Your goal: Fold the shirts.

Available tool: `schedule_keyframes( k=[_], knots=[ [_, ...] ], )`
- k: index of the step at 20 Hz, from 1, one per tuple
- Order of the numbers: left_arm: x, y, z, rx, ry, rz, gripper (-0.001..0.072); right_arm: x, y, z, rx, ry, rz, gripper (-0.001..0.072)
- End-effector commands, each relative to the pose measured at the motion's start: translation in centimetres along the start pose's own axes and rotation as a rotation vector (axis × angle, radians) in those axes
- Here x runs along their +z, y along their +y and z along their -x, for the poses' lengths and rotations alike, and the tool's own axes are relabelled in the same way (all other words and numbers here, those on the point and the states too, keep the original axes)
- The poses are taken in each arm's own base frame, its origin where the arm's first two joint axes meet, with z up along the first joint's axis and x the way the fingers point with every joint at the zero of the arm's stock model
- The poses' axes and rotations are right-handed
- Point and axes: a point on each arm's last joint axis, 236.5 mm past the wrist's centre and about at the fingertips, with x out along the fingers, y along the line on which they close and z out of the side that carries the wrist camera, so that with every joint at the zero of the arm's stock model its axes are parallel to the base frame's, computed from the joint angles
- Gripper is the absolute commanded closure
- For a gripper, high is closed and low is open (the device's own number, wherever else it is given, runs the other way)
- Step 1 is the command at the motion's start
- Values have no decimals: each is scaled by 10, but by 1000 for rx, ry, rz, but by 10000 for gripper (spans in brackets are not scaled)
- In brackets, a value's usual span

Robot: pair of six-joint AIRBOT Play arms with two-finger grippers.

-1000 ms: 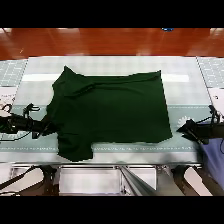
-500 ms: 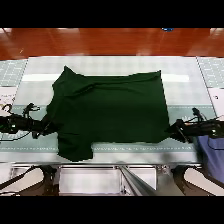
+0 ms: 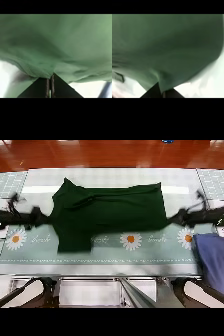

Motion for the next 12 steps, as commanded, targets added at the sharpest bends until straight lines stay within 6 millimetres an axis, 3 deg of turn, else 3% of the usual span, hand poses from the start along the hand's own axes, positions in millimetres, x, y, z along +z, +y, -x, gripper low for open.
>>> schedule_keyframes(
  k=[1,3,4,7,10,12],
  knots=[
    [63,-131,84,-258,-286,-194,686,70,91,93,-10,-268,242,685],
    [76,-195,145,-307,-439,-353,686,96,153,158,-21,-445,401,685],
    [74,-224,175,-313,-510,-442,686,100,186,190,-19,-525,479,685],
    [51,-295,254,-314,-712,-661,686,84,265,268,-23,-732,652,685],
    [14,-338,312,-276,-898,-849,686,43,313,318,-55,-880,785,685],
    [-9,-345,337,-252,-979,-865,687,17,322,336,-109,-942,820,685]
  ],
)
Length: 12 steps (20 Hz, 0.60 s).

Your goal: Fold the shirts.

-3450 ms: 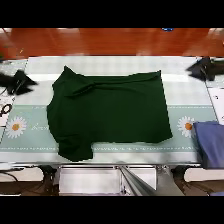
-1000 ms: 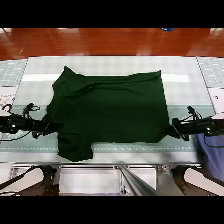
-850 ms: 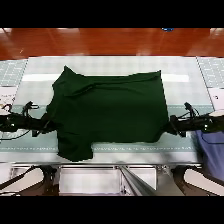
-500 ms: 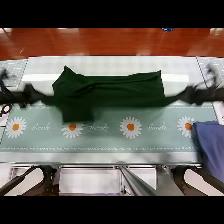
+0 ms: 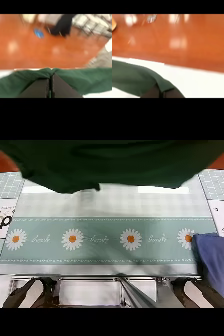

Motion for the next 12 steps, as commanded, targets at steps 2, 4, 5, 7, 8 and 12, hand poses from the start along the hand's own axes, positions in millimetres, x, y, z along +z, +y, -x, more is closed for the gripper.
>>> schedule_keyframes(
  k=[2,4,5,7,8,12],
  knots=[
    [41,-65,65,81,-193,-185,686,22,39,73,-134,-120,130,685],
    [39,-92,90,136,-240,-267,686,13,44,96,-205,-119,147,685],
    [36,-99,103,182,-252,-302,686,9,46,106,-234,-118,154,685],
    [30,-98,135,313,-277,-342,687,-1,48,123,-288,-114,156,685],
    [28,-93,154,385,-291,-356,687,-10,43,129,-324,-103,138,685],
    [18,-44,209,647,-278,-294,686,-51,14,128,-416,-21,52,685]
  ],
)
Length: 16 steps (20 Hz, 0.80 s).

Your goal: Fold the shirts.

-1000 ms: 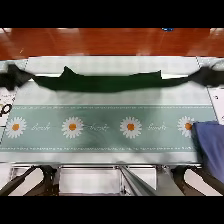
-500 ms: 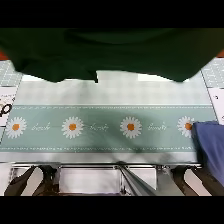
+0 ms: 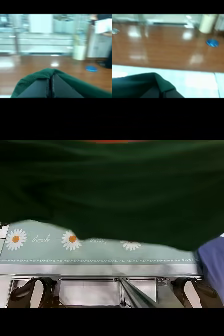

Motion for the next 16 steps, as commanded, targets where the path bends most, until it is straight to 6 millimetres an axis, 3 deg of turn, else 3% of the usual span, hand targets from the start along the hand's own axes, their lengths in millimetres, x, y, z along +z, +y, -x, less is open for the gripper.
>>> schedule_keyframes(
  k=[1,4,9,13,16],
  knots=[
    [-16,68,28,283,53,27,686,-40,-23,-8,-87,97,-60,685],
    [-63,72,-14,243,218,89,686,-77,-30,-52,-33,200,-137,685],
    [-200,51,-131,12,582,300,686,-141,-36,-155,118,382,-240,685],
    [-323,52,-227,-83,814,466,686,-208,-29,-280,194,529,-266,685],
    [-408,60,-296,-59,919,543,686,-262,-38,-371,179,592,-354,685]
  ],
)
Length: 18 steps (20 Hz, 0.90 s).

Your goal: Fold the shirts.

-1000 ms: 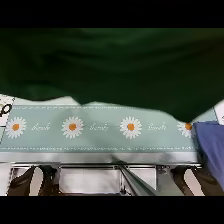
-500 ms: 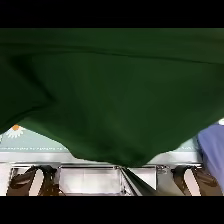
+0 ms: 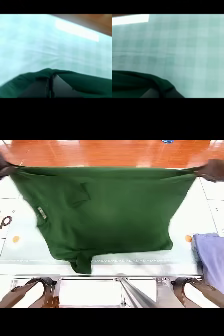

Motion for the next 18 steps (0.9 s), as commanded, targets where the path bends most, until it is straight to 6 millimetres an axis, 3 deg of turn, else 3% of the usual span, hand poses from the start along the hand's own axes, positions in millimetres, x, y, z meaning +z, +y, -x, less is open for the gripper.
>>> schedule_keyframes(
  k=[1,5,7,9,11,13,18],
  knots=[
    [-11,32,-129,-32,139,107,686,7,-31,-120,32,52,-99,685],
    [7,62,-224,-26,179,189,686,30,-50,-203,99,93,-162,685],
    [10,73,-254,-20,184,261,687,41,-58,-233,118,87,-203,685],
    [-3,77,-271,-20,229,283,686,40,-66,-253,126,97,-259,685],
    [-23,79,-278,-16,293,288,687,27,-72,-264,118,129,-275,685],
    [-29,82,-276,-18,323,269,686,20,-74,-264,109,157,-262,685],
    [-49,79,-242,-52,464,167,686,-13,-62,-238,130,332,-192,685]
  ],
)
